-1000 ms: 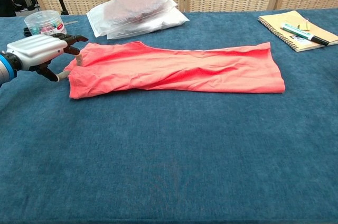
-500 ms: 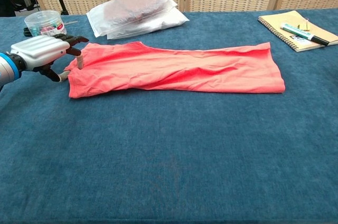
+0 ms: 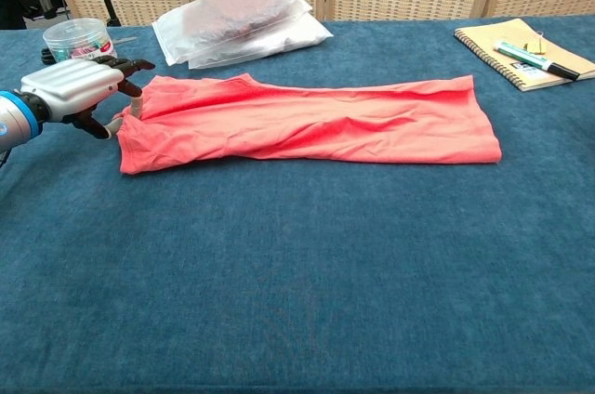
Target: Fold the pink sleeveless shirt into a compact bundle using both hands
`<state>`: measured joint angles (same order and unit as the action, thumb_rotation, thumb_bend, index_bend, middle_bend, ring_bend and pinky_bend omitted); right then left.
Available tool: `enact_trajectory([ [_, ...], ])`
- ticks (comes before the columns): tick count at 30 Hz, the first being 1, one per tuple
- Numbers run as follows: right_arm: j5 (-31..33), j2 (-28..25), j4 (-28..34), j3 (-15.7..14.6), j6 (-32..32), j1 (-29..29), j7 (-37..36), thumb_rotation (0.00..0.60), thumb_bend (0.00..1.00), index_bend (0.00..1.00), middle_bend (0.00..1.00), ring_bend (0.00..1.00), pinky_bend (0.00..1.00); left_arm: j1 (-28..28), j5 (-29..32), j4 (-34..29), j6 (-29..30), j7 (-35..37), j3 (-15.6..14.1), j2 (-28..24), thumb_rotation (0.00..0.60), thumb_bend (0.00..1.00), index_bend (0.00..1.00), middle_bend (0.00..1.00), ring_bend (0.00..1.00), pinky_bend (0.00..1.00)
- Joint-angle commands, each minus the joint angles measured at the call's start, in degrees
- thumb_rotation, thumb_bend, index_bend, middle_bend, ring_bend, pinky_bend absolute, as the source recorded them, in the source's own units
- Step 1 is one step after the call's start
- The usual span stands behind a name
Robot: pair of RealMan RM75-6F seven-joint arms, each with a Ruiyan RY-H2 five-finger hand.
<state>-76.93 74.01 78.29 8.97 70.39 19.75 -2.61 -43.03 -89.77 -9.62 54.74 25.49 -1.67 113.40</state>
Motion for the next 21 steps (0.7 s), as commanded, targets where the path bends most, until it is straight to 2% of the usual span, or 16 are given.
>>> enact_trajectory([
  [1, -0.05, -0.05, 0.06, -0.01, 0.01, -0.02, -0.10, 0.600, 0.00, 0.00, 0.00, 0.00, 0.00, 0.36, 0.02, -0.11, 0.53, 0.47, -0.01, -0.52, 0.600, 0.53, 0.71, 0.00, 0.00, 0.00],
  [13, -0.21, -0.08, 0.31, -0.08, 0.04, -0.08, -0.01, 0.600, 0.00, 0.00, 0.00, 0.00, 0.00, 1.93, 0.93, 0.02, 1.08, 2.73, 0.64, -4.48, 0.600, 0.53, 0.71, 0.00, 0.00, 0.00],
  [21, -0.61, -0.22, 0.65, -0.20, 0.17, -0.08, 0.04, 0.600, 0.00, 0.00, 0.00, 0.00, 0.00, 5.47, 2.49, 1.28, -0.16, 4.27, 1.55, -9.60, 0.600, 0.53, 0.71, 0.00, 0.00, 0.00],
])
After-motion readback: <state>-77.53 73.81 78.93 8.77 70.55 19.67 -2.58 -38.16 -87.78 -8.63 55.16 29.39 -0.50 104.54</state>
